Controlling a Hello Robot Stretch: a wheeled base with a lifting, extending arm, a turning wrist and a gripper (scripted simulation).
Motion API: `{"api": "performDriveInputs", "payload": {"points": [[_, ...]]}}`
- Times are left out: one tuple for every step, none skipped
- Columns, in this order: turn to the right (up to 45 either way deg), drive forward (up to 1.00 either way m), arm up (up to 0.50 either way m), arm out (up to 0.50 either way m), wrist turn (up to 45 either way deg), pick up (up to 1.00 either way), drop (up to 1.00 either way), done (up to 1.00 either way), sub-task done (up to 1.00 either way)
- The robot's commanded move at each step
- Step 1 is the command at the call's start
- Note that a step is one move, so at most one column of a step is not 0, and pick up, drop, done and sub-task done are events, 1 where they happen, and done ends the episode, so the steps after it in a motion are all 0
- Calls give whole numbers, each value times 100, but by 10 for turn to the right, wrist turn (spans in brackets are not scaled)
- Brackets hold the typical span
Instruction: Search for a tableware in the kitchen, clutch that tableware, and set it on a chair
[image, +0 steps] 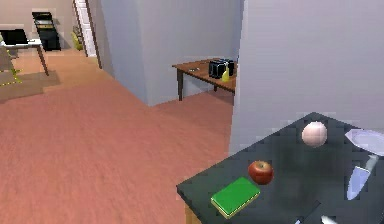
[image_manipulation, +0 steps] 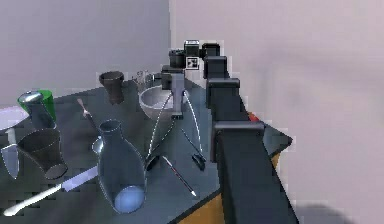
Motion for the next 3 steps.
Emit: {"api": "performDriveInputs", "payload": {"points": [[0, 0, 0, 0, 450, 0, 0, 0, 0], [0, 0, 0, 0, 450, 0, 0, 0, 0], [0, 0, 0, 0, 450, 0, 0, 0, 0]]}}
